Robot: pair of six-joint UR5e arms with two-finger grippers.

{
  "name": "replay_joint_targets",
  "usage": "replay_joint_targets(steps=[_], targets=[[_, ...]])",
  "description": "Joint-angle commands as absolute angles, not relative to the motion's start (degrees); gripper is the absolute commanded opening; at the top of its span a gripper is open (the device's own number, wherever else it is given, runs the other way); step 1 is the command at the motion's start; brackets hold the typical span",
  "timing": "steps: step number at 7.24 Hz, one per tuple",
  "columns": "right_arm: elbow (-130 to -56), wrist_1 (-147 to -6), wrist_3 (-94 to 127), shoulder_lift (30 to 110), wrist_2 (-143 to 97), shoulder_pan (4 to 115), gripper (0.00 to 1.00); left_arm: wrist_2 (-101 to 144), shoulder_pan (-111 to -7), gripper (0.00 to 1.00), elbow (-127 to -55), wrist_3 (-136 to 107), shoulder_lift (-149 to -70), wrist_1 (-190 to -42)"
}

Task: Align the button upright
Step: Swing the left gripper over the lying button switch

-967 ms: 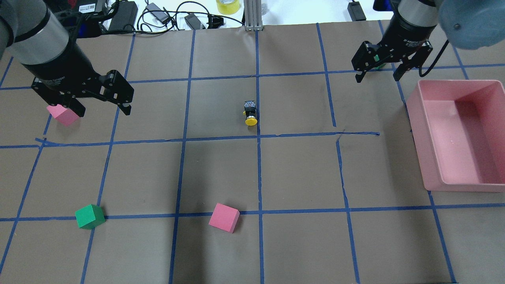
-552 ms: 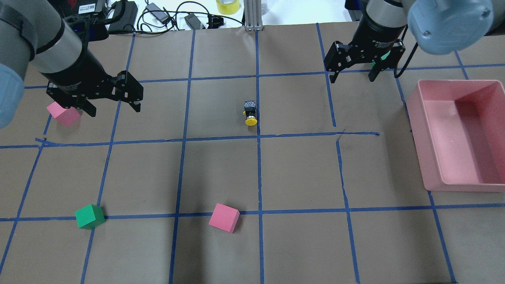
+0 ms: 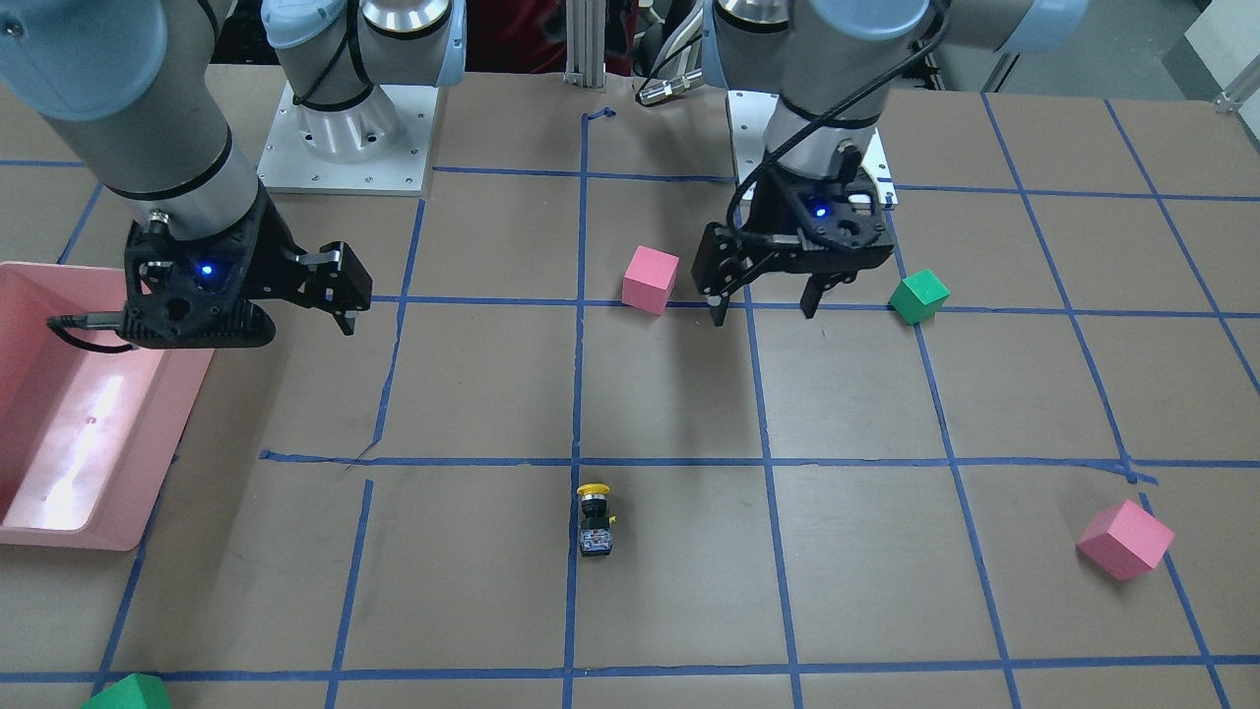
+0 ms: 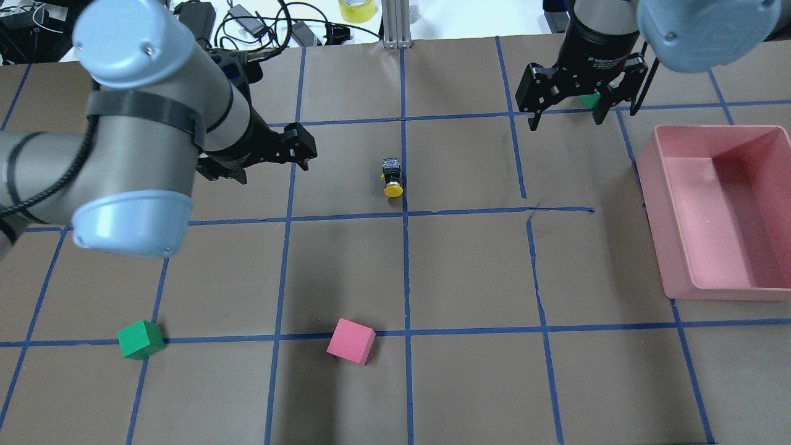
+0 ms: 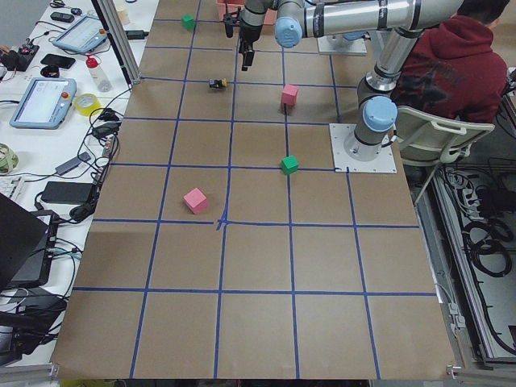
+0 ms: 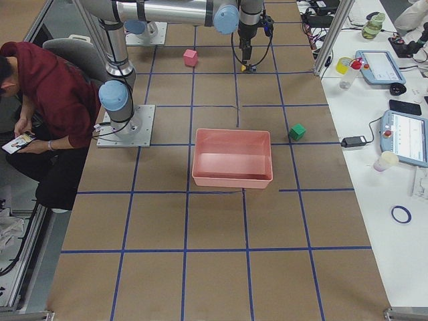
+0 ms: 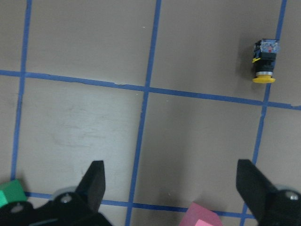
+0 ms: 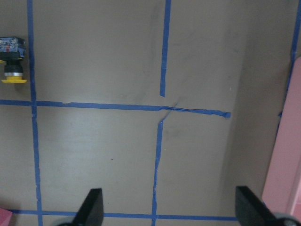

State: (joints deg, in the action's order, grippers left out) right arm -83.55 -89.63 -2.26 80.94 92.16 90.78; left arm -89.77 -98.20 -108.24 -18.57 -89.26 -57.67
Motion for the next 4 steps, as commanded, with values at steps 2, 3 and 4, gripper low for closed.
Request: replay_joint_targets(steps=[2, 3, 4], targets=[[-83.58, -87.54, -2.11, 81.39, 93.96, 90.88, 1.00, -95.23, -106.05, 1.00, -114.34, -27.56, -97.00, -38.81], [-83.67, -87.37, -2.11, 81.39, 94.04, 90.97, 1.00, -96.23, -108.96, 1.00, -114.69, -31.95, -100.25, -33.89], [-83.76, -86.75, -2.11, 81.39, 94.04, 90.97, 1.00, -98.15, -110.29, 1.00, -114.87, -32.51, -103.33, -29.23]])
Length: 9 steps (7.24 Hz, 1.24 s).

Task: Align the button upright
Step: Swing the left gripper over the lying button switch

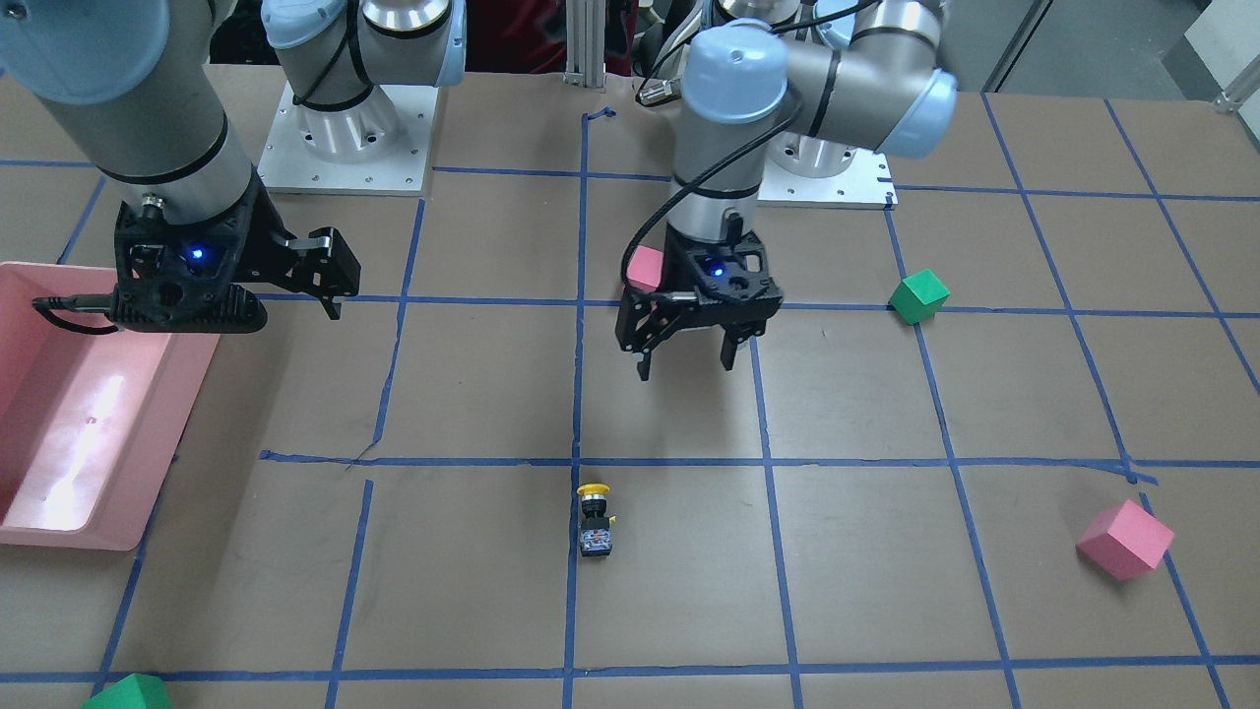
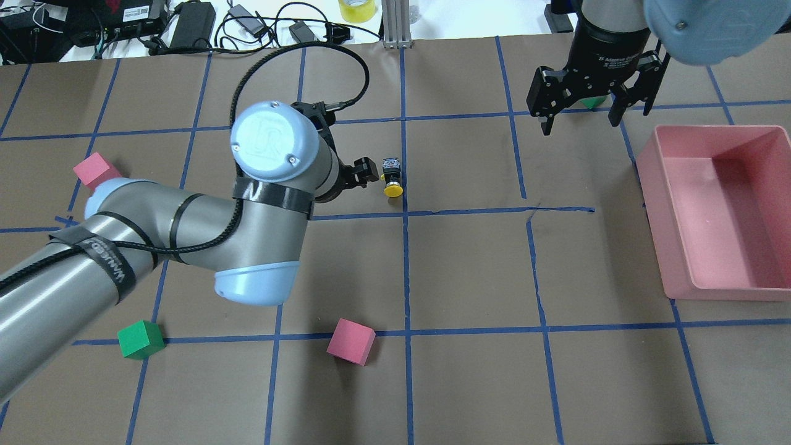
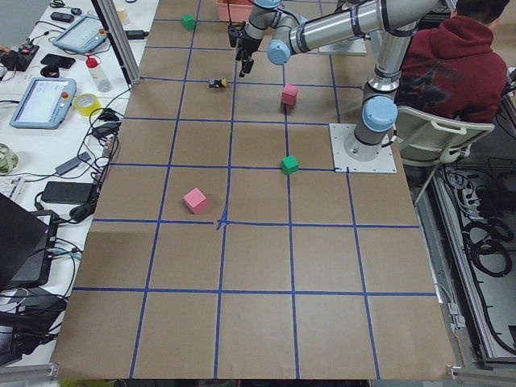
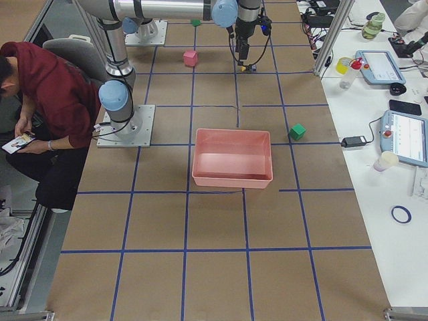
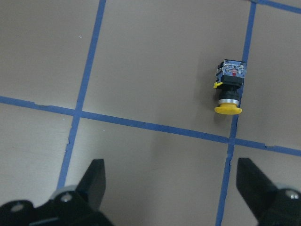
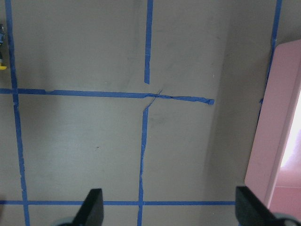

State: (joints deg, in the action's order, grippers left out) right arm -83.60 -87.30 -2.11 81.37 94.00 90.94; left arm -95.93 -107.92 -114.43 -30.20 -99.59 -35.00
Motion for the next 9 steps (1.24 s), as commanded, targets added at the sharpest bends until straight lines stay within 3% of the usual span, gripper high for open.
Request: replay_joint_targets(steps=[1, 5, 9], targets=[[-83.76, -86.31, -2.11, 81.39, 93.96, 90.97, 1.00, -98.17, -111.87, 1.00, -115.13, -35.48, -106.58, -23.79], [-83.76, -86.40, -2.11, 81.39, 92.64, 90.88, 1.00, -102.90, -116.36, 1.00, -114.79, -37.53, -117.48, -8.91], [-83.85, -86.31, -0.54, 81.39, 89.32, 91.41, 1.00, -103.62, -117.42, 1.00, -113.38, -36.31, -123.47, -2.47]])
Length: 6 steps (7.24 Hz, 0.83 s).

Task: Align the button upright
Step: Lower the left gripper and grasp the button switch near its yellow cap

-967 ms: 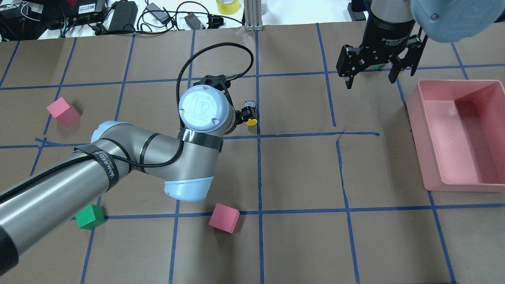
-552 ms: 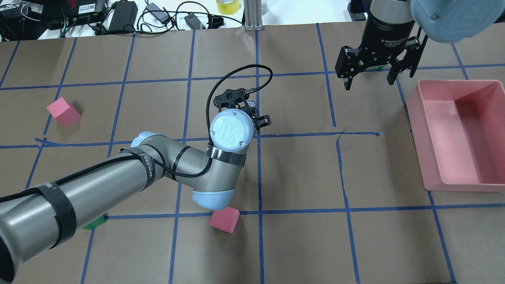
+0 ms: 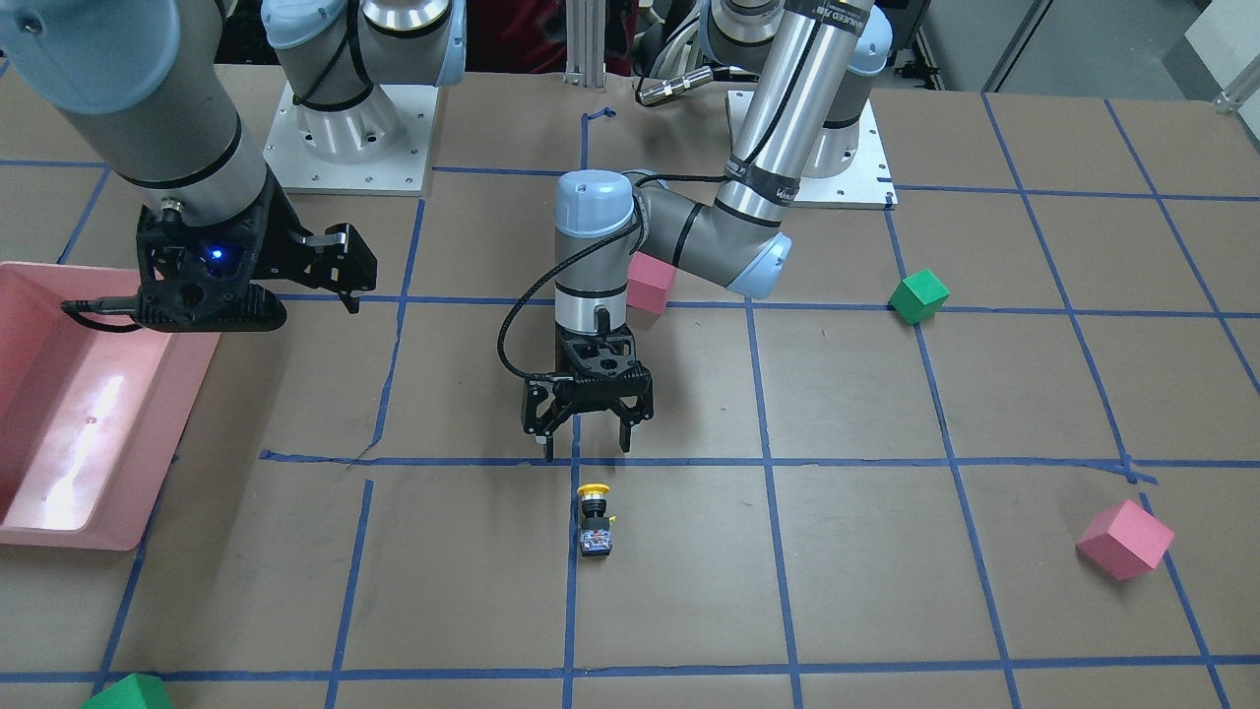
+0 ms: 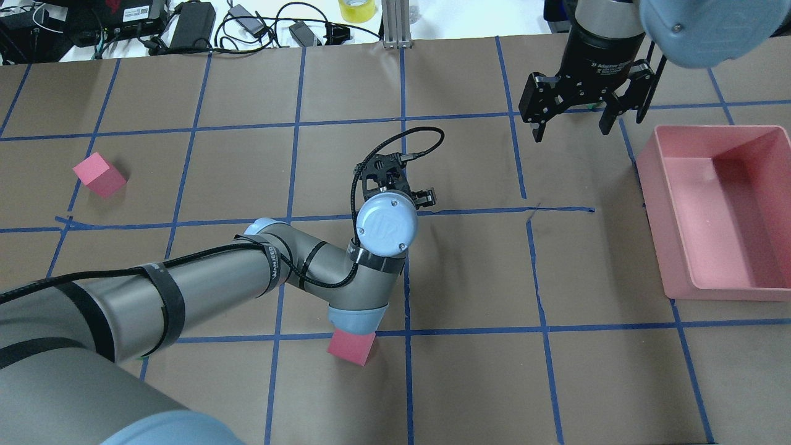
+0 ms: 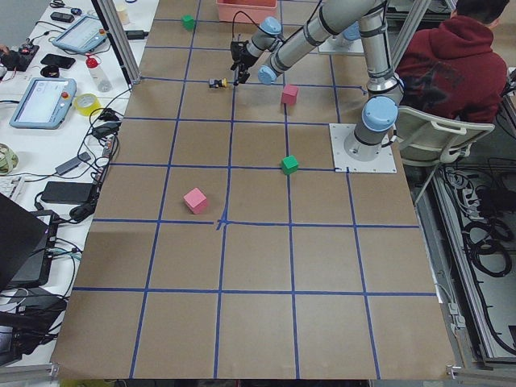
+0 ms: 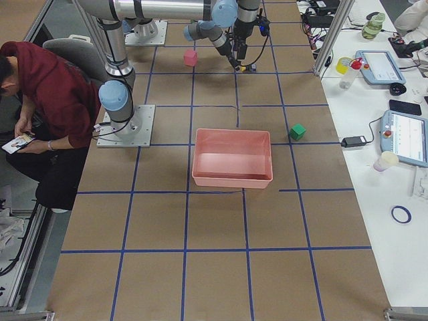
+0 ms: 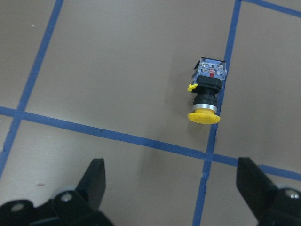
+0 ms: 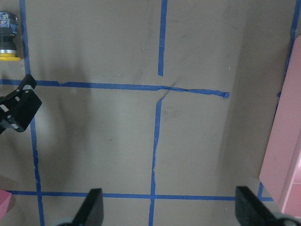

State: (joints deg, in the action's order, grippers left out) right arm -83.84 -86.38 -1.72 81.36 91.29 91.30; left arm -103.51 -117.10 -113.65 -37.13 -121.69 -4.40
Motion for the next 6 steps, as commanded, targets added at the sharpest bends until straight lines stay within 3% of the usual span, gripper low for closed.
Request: replay_joint_targets(steps=[1, 4, 6], targets=[[-83.85, -86.48, 0.69, 81.30, 88.86, 91.41, 1.00, -103.80, -117.42, 1.00, -112.33, -31.17, -124.27, -0.89], [-83.85, -86.40, -0.26, 81.30, 89.39, 91.41, 1.00, -105.12, -117.42, 0.98, -109.34, -28.14, -129.27, 6.82], [-83.85, -86.40, -0.35, 81.30, 88.95, 91.32, 1.00, -105.29, -117.33, 0.98, -111.00, -22.80, -130.95, 13.59]])
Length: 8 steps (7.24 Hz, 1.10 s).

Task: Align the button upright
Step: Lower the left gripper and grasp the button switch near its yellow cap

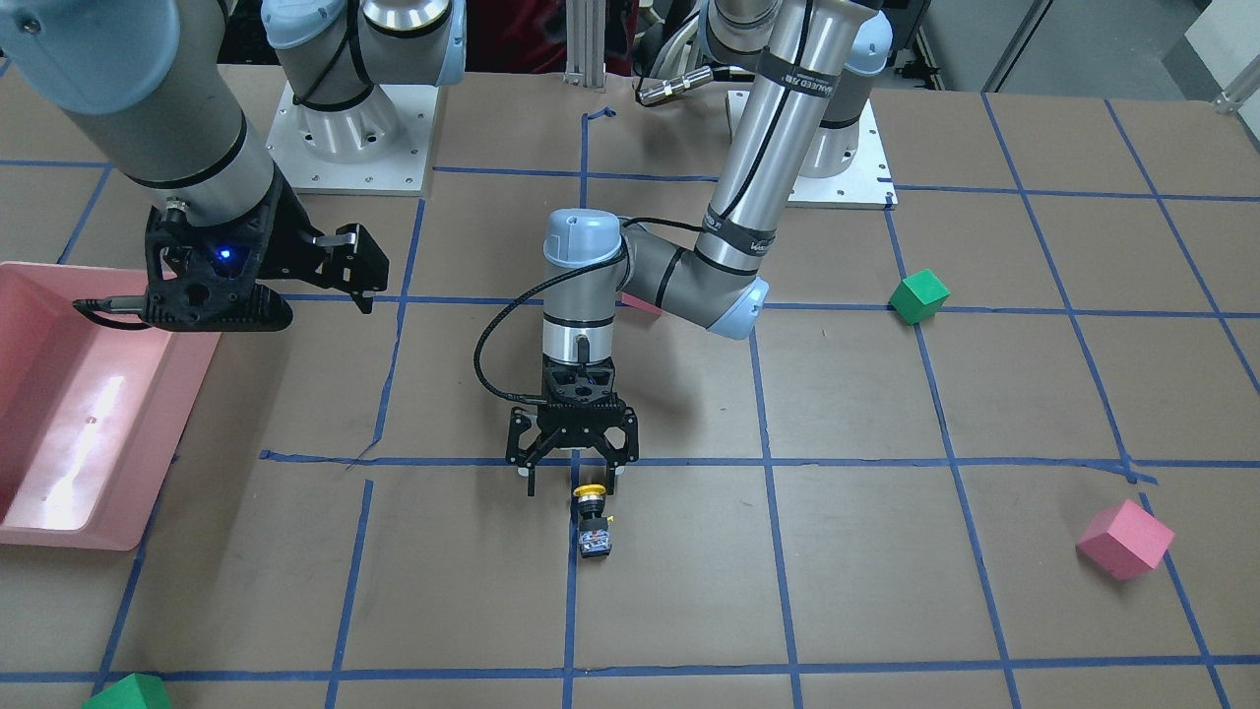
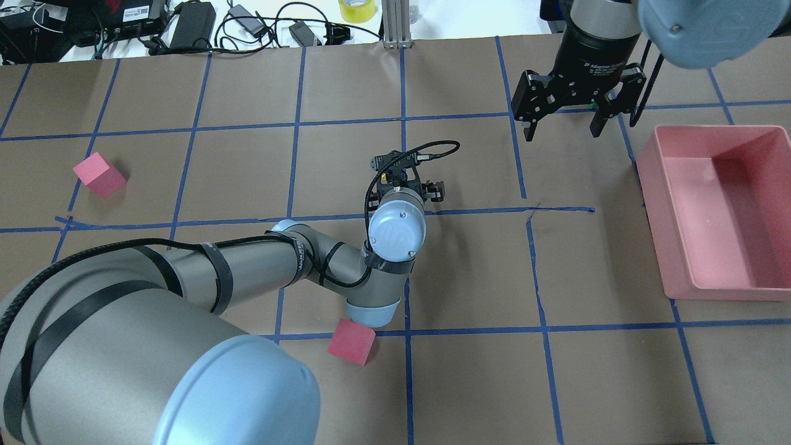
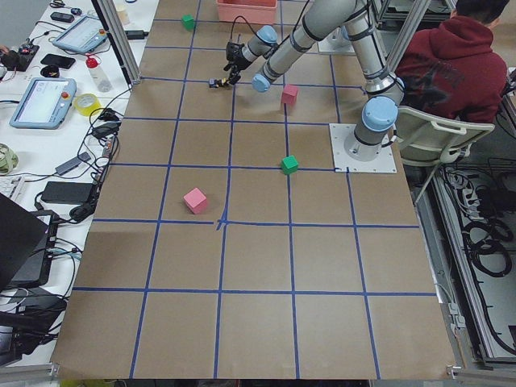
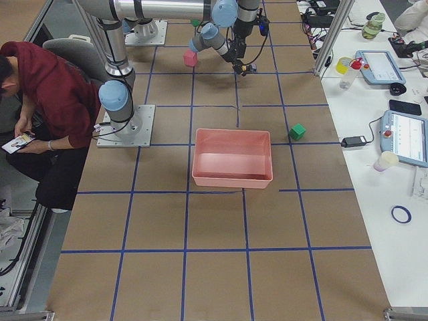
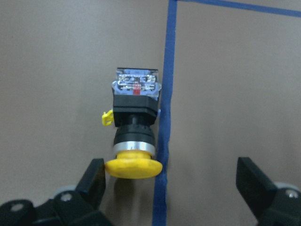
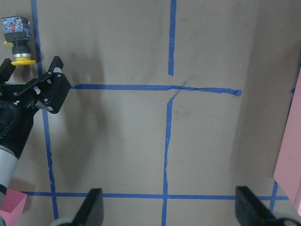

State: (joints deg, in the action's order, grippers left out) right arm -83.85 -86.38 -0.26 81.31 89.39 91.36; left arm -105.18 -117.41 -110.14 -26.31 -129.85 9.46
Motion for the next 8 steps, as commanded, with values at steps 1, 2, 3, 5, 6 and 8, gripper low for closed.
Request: replay_joint_targets(steps=[1, 2, 3, 5, 6, 8], targets=[[-83.85, -87.01, -0.26, 81.30, 88.77, 91.41, 1.00, -105.73, -117.33, 0.95, -112.66, -20.94, -131.13, 16.15], [-83.85, -87.10, -0.26, 81.30, 89.03, 91.41, 1.00, -107.99, -117.33, 0.89, -113.02, -20.92, -131.48, 17.22], [-83.85, -87.10, -0.26, 81.30, 89.29, 91.41, 1.00, -108.71, -117.16, 0.83, -112.94, -20.92, -131.48, 17.31], [-83.85, -87.19, -0.26, 81.38, 89.38, 91.41, 1.00, -109.42, -116.90, 0.77, -112.59, -21.00, -131.40, 17.75], [-83.85, -87.19, 0.00, 81.30, 89.65, 91.32, 1.00, -109.42, -116.72, 0.75, -112.67, -21.01, -131.48, 18.01], [-83.85, -87.27, 0.70, 81.30, 89.04, 91.32, 1.00, -109.60, -116.72, 0.49, -112.85, -21.01, -131.48, 17.93]])
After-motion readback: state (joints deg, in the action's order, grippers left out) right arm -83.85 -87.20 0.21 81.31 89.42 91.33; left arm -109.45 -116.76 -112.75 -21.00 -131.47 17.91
